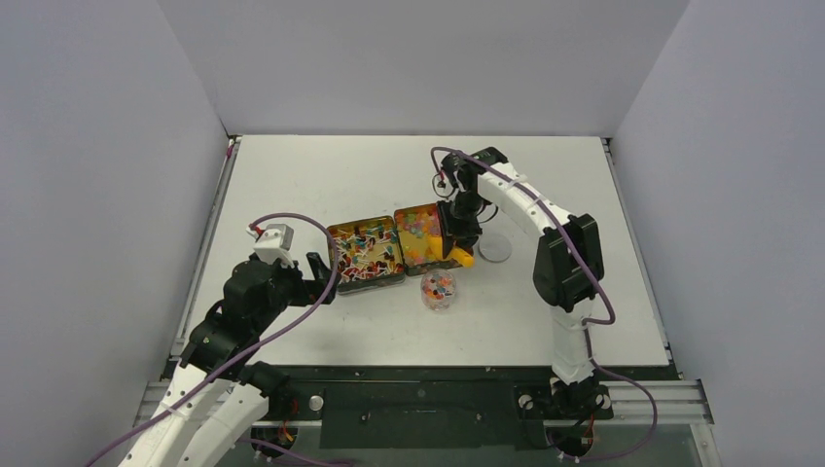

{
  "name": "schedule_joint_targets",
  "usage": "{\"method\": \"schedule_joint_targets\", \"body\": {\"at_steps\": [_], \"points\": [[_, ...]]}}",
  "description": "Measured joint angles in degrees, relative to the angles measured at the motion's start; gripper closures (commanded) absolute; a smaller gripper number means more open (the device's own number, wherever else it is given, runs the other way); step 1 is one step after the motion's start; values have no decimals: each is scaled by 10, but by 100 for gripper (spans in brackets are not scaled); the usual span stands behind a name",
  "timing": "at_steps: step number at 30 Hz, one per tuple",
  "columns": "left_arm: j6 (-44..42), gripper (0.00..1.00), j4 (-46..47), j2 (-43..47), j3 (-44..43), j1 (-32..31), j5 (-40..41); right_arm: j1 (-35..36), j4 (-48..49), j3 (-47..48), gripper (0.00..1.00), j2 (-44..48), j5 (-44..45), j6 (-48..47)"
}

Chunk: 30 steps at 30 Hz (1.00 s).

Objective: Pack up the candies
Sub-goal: Scoop the fake candies from the storage box.

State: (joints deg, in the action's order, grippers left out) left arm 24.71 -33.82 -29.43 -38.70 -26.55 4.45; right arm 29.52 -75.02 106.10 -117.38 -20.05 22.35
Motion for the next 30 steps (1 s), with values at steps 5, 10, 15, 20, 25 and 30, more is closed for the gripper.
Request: {"method": "schedule_joint_targets", "body": {"at_steps": [5, 10, 15, 20, 25, 30], "points": [[0, 4, 0, 0, 0, 0, 2, -2, 4, 5, 100, -6, -11, 7], [0, 4, 0, 0, 0, 0, 3, -3, 4, 18, 100, -21, -14, 13], [0, 4, 0, 0, 0, 1, 7, -6, 2, 32, 100, -42, -21, 18], [0, 4, 0, 0, 0, 1, 10, -10, 5, 33, 100, -46, -25, 26], [0, 4, 0, 0, 0, 2, 12, -23, 12, 35, 100, -54, -25, 35], [0, 4, 0, -1, 0, 6, 13, -30, 12, 50, 100, -67, -30, 39]]}}
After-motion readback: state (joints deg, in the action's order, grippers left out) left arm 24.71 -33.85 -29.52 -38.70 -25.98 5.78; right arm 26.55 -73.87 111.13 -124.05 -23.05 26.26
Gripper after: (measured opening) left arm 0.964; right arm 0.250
